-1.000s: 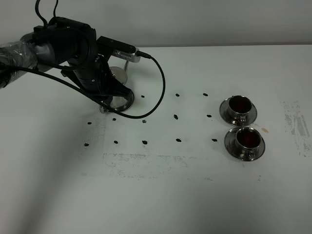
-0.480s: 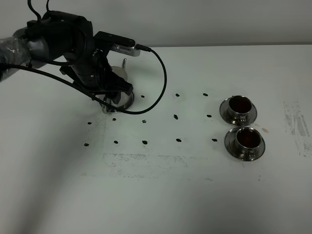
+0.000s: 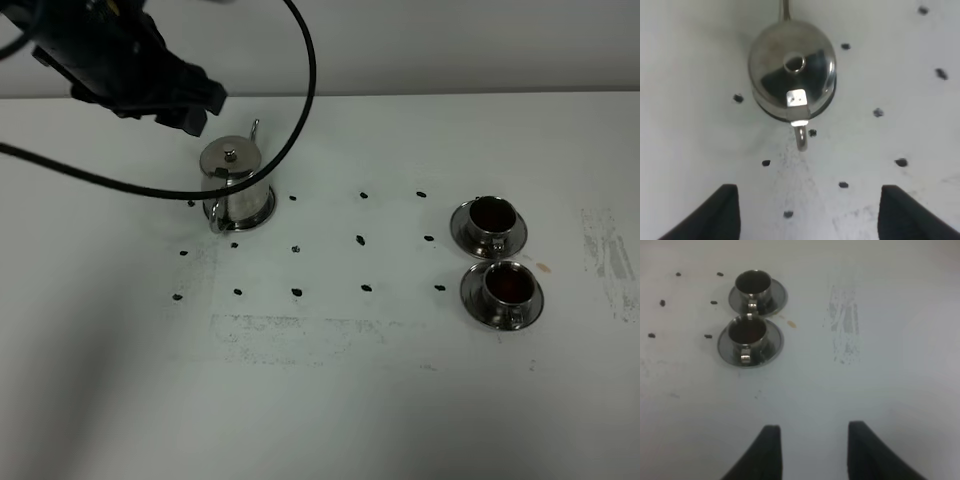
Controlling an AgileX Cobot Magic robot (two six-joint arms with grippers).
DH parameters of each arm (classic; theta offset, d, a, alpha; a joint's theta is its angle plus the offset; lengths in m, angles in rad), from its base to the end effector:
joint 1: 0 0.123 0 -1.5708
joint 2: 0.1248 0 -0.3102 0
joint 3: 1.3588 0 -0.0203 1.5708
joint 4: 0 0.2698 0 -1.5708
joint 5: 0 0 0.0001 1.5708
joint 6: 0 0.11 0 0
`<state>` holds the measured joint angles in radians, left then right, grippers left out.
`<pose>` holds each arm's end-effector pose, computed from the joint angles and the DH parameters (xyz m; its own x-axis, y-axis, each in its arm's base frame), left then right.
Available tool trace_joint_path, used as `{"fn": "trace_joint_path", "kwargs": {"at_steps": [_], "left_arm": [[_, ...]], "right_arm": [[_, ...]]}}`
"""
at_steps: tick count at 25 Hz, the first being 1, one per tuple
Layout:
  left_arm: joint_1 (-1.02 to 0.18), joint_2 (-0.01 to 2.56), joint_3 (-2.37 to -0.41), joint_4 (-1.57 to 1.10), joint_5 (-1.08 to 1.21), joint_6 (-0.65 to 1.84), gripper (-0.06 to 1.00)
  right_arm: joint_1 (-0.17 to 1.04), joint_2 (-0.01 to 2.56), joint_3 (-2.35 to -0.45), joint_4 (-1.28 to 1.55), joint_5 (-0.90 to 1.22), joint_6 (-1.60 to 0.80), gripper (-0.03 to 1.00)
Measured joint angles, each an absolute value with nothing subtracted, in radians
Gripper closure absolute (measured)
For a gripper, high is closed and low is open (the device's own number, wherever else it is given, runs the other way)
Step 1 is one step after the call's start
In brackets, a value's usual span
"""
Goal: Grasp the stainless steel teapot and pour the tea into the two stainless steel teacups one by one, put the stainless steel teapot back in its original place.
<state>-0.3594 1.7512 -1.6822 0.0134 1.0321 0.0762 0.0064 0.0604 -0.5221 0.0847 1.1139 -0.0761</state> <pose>0.3942 -0.1468 0.3506 -0.7632 0.3754 -0.5260 0.4107 0.9102 0.0536 0.0073 0.0084 0.2795 -0.5311 -0.0419 -0.8463 -0.0912 0.9958 0.0078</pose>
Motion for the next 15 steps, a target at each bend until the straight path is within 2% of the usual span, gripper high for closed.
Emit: {"fn": "trace_joint_path", "kwargs": {"at_steps": [7,10,15], "left_arm": [[-0.359,1.486,-1.682,0.066,1.195,0.077,0.38],[-0.359,1.389,-1.670,0.077,1.195,0.077,0.38],[-0.359,1.215,-1.521,0.069,1.195,0.077,0.38]], "right_arm": [[0.006,0.060,-0.522,0.085,1.114,-0.076,0.66],[0.006,0.060,-0.522,0.085,1.114,-0.075,0.66],[0.006,0.060,-0.522,0.085,1.114,-0.075,0.66]]}}
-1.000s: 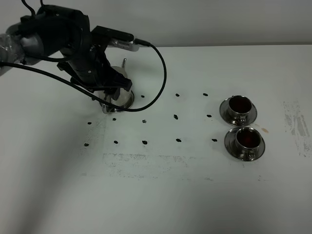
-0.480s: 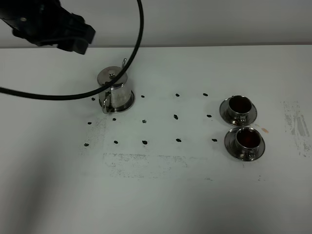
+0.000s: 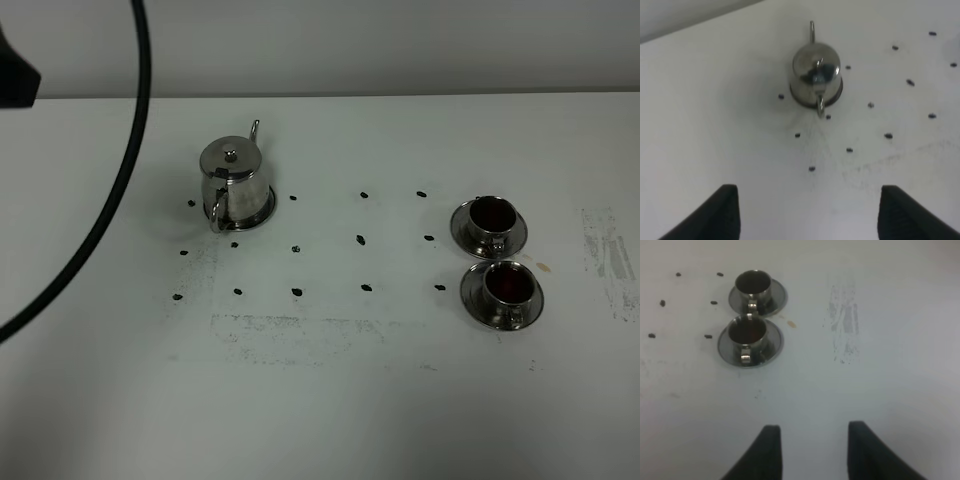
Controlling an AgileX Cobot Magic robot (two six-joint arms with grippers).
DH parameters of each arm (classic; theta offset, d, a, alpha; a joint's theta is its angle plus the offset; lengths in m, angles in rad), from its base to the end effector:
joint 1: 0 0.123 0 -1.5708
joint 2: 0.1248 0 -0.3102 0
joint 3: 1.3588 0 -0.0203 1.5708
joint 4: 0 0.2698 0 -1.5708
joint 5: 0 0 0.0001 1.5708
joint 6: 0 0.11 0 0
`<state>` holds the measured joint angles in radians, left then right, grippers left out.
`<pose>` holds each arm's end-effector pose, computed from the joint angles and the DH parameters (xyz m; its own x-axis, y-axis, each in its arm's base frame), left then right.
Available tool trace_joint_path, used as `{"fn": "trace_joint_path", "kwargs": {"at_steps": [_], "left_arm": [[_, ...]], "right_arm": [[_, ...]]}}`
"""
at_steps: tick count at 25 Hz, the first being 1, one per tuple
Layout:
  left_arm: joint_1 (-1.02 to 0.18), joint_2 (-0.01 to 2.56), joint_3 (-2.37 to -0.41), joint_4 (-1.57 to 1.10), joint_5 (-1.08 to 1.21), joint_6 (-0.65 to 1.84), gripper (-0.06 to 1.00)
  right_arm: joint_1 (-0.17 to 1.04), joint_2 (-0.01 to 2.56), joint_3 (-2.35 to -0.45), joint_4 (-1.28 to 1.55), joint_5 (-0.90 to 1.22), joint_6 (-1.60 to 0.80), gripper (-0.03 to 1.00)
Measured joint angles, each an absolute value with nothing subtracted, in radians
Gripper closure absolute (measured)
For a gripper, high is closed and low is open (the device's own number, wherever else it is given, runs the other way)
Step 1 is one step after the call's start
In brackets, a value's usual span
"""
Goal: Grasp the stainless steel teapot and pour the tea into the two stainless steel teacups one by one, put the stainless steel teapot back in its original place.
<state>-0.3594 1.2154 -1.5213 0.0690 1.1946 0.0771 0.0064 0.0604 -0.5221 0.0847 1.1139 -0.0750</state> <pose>0.2336 -0.0802 0.4682 -0.6368 0.3483 -0.6879 0.3763 0.9191 0.1170 0.0073 0.0084 0.2795 -0.5312 -0.0408 -0.8463 -0.0906 0.9959 0.0088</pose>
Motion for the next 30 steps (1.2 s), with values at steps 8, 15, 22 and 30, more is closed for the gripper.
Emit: {"fn": "trace_joint_path", "kwargs": {"at_steps": [8,15,22,30], "left_arm": [[-0.359,0.884,-1.191,0.075,1.195,0.077,0.38],[-0.187,0.683,-1.041,0.037,1.195,0.077,0.38],[0.031,0.441,-0.848,-0.038,1.178,-0.050,0.38],[0.038,0.183,-0.596,0.072,1.063,-0.170,0.38]], "right_arm": [[0.006,0.060,-0.522,0.085,1.114,-0.075,0.66],[0.006,0.060,-0.522,0.085,1.114,-0.076,0.66],[0.006,0.060,-0.522,0.085,1.114,-0.076,0.66],[0.006,0.060,-0.522,0.085,1.114,-0.076,0.66]]}}
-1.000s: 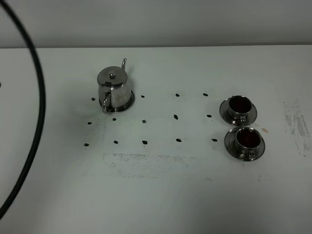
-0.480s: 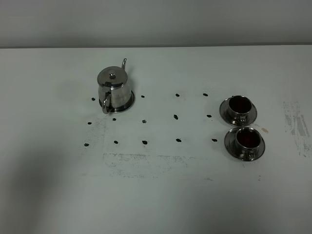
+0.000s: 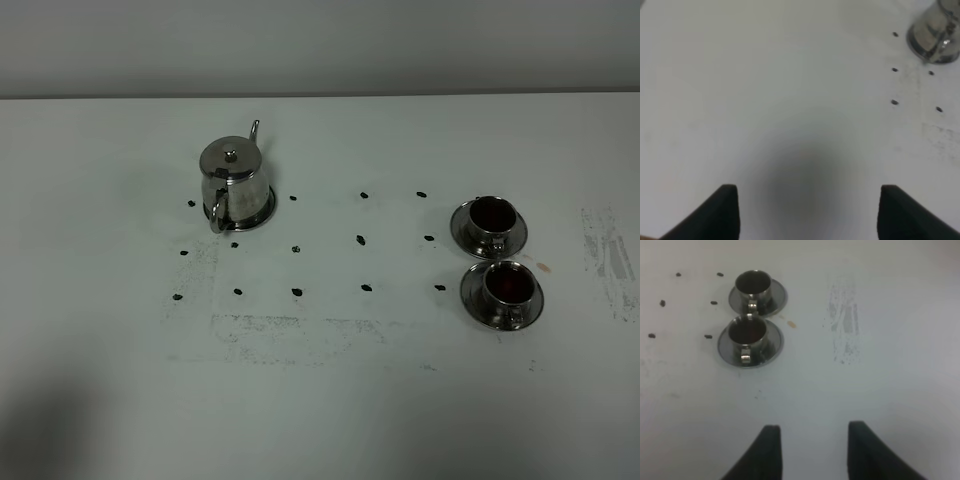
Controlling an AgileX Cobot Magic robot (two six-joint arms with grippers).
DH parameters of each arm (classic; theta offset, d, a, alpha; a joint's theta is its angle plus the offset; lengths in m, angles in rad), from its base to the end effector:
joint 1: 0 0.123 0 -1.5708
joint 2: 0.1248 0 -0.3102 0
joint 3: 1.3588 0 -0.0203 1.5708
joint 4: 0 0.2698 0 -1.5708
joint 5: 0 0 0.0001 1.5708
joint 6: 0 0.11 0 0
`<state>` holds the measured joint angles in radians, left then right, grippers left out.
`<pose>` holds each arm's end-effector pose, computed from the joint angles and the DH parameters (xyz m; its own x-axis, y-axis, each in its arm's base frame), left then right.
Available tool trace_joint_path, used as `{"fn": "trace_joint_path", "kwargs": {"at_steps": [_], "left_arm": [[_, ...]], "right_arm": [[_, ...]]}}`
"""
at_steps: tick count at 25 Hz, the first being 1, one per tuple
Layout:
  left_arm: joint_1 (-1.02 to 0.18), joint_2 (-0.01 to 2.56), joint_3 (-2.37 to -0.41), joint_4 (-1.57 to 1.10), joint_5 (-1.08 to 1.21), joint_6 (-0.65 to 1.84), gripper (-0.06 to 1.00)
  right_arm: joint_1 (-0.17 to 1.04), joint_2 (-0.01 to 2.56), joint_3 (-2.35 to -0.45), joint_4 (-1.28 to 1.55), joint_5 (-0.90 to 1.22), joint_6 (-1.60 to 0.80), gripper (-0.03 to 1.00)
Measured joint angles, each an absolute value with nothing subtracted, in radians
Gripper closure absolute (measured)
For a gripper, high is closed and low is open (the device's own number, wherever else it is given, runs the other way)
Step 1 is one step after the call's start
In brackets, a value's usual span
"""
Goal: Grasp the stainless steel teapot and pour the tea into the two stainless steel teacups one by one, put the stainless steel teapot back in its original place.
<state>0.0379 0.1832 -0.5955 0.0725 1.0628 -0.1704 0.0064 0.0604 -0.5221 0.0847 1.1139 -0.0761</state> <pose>0.0241 0.0079 0.3055 -0.5155 -0.1541 -0.8429 -0.1622 0.9835 -0.0805 0.0073 0.0084 0.2795 -0.5311 -0.0419 -0.8463 -0.0912 0.9958 0.0078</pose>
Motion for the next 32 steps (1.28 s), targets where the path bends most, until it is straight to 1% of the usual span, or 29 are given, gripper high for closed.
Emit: {"fn": "trace_joint_path", "kwargs": {"at_steps": [11,32], "left_arm": [[0.018,-0.002,-0.458,0.096,1.065,-0.206,0.38],[0.017,-0.003,-0.456,0.097,1.063,-0.204,0.38]], "right_arm": [[0.006,0.060,-0.522,0.085,1.114,-0.076,0.66],[0.006,0.060,-0.522,0.085,1.114,-0.075,0.66]]}}
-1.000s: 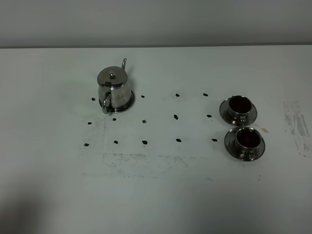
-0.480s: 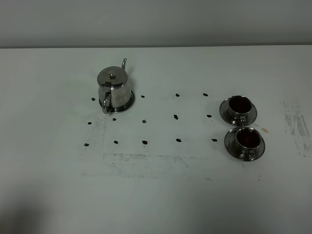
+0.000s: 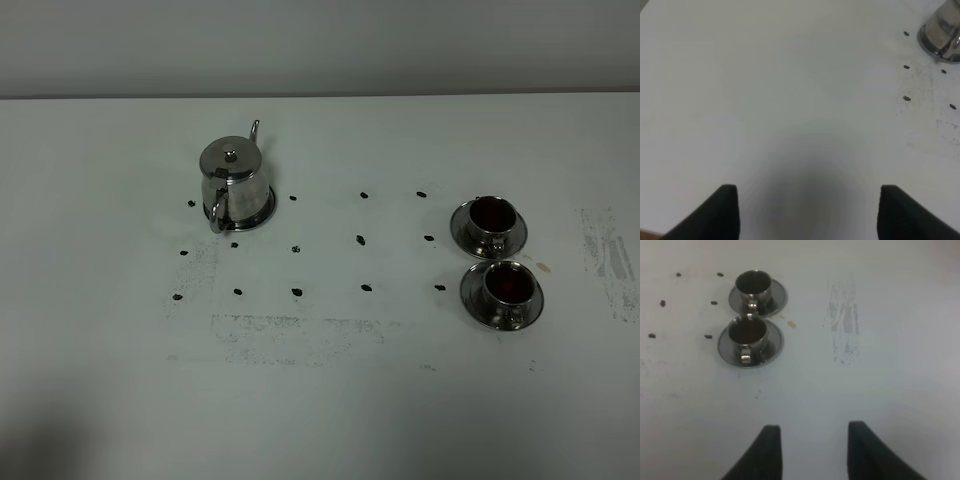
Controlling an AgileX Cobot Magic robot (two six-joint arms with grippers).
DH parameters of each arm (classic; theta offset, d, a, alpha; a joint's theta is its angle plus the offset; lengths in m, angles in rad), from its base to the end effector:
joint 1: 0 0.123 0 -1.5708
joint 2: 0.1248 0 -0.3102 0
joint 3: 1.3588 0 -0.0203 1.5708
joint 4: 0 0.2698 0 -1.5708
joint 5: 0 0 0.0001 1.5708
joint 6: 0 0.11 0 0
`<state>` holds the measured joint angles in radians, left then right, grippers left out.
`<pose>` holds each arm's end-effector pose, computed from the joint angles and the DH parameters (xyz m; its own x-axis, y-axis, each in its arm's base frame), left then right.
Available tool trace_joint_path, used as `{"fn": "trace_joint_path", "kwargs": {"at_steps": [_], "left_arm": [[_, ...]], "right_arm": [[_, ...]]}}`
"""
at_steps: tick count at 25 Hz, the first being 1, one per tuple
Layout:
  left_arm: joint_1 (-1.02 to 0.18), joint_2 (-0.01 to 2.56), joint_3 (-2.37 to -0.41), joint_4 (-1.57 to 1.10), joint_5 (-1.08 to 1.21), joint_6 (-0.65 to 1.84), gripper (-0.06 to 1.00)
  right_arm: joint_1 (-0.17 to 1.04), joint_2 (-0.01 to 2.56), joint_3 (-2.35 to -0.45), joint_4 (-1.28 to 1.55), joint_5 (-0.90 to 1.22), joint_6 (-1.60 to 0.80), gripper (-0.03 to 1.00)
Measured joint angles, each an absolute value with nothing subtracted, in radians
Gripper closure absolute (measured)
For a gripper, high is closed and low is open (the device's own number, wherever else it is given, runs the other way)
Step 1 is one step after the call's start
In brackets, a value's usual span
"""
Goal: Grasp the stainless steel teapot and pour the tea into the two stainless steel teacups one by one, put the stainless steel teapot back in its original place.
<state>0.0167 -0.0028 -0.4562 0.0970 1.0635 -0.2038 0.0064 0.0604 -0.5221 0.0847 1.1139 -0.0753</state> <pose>0.0073 0.0094 0.2641 -0.4726 -0.1633 -0.8660 -0.1660 0.9816 -0.0945 0.0073 0.0084 0.2795 -0.5312 -0.0411 -0.8463 -0.0907 0.9958 0.0085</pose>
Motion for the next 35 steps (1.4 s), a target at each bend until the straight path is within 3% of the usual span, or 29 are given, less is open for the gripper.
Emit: {"fn": "trace_joint_path", "kwargs": {"at_steps": [35], "left_arm": [[0.017,-0.003,-0.456,0.097,1.063,-0.204,0.38]], "right_arm": [[0.006,0.060,-0.522,0.085,1.114,-0.076,0.66]]}}
